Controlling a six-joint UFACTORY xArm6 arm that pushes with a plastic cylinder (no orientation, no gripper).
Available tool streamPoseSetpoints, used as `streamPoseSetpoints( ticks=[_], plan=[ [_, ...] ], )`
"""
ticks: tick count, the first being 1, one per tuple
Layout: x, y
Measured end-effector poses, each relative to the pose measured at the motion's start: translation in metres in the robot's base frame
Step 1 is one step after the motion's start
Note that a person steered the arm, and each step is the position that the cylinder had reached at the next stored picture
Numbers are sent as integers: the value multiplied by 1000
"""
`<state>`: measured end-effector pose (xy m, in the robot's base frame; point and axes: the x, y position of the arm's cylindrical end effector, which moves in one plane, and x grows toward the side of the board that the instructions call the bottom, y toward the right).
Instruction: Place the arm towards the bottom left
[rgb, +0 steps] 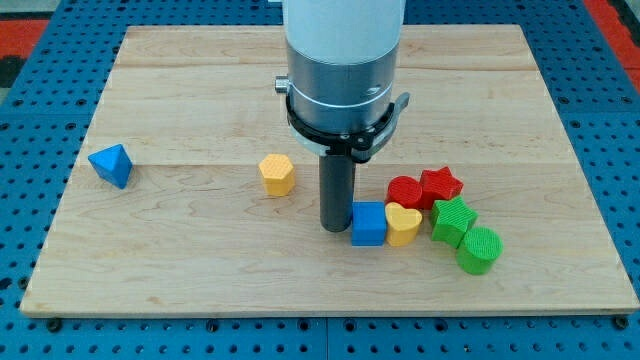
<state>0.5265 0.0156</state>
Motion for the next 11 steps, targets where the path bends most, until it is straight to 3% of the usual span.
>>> streamPoseSetpoints(
  ticks=[2,3,4,8,11],
  plan=[
    [11,50],
    [5,13],
    [42,-19],
    [42,-193],
    [42,-207]
  ],
)
